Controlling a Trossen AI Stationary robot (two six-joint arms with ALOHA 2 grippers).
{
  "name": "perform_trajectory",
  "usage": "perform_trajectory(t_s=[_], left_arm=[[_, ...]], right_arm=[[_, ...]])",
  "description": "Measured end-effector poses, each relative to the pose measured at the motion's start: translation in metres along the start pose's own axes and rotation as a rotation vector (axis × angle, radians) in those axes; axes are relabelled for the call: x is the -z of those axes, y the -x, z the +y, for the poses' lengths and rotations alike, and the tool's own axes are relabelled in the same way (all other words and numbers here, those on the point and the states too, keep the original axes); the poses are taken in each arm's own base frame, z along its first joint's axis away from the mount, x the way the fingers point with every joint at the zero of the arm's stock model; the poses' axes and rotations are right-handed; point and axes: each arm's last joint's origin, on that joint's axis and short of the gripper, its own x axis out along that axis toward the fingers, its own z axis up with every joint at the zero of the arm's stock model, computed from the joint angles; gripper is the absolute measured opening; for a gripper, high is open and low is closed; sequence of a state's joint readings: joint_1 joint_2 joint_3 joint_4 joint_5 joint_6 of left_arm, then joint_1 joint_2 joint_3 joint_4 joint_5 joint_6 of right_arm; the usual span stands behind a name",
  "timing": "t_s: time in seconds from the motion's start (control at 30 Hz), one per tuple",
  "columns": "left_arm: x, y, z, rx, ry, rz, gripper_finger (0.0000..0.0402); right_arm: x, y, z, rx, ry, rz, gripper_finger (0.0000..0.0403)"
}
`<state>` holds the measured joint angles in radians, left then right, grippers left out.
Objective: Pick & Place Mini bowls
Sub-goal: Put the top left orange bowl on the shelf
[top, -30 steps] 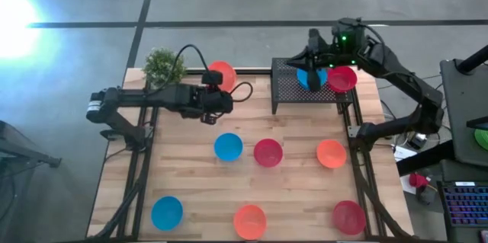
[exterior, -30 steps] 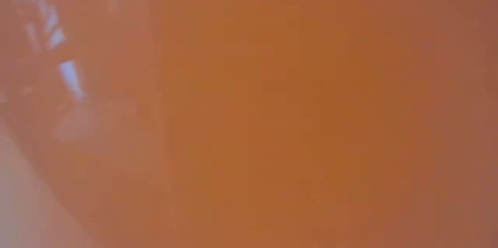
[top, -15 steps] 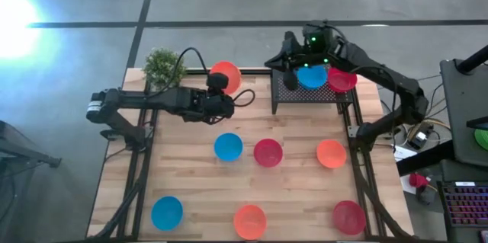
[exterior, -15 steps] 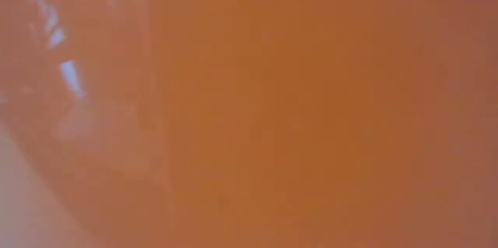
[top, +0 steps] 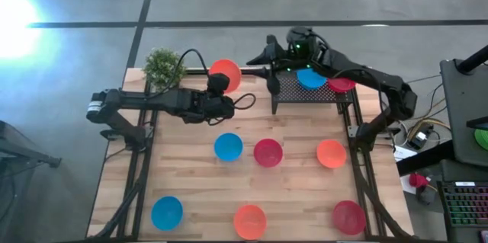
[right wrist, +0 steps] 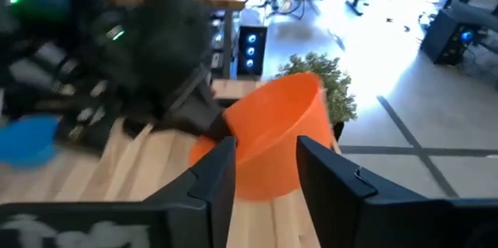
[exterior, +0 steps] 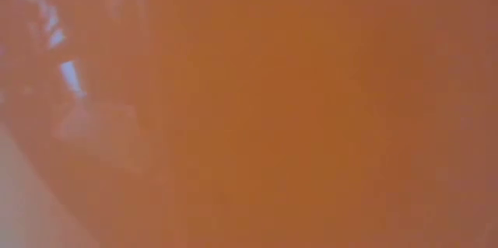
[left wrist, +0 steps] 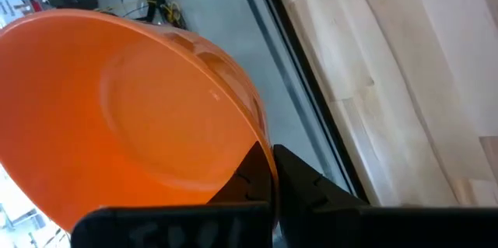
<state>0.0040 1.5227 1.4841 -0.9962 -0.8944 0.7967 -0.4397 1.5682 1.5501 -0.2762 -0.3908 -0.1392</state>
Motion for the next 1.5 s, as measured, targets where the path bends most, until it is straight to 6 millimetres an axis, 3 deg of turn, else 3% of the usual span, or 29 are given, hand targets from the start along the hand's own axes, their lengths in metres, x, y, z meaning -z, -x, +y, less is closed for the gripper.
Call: perform_trajectory(t_s=[0.6, 1.17, 1.5], left_arm=[[-0.002, -0.002, -0.003, -0.002, -0.039, 0.019, 0.0000], [-0.003, -0.001, -0.005, 0.009, -0.044, 0.010, 0.0000], [-0.006, -0.001, -0.006, 0.062, -0.024, -0.050, 0.0000]], right_arm=[[0.025, -0.044, -0.015, 0.071, -0.210, 0.020, 0.0137], [0.038, -0.048, -0.016, 0.123, -0.538, 0.112, 0.0129], [0.046, -0.047, -0.014, 0.137, -0.618, 0.190, 0.0125]])
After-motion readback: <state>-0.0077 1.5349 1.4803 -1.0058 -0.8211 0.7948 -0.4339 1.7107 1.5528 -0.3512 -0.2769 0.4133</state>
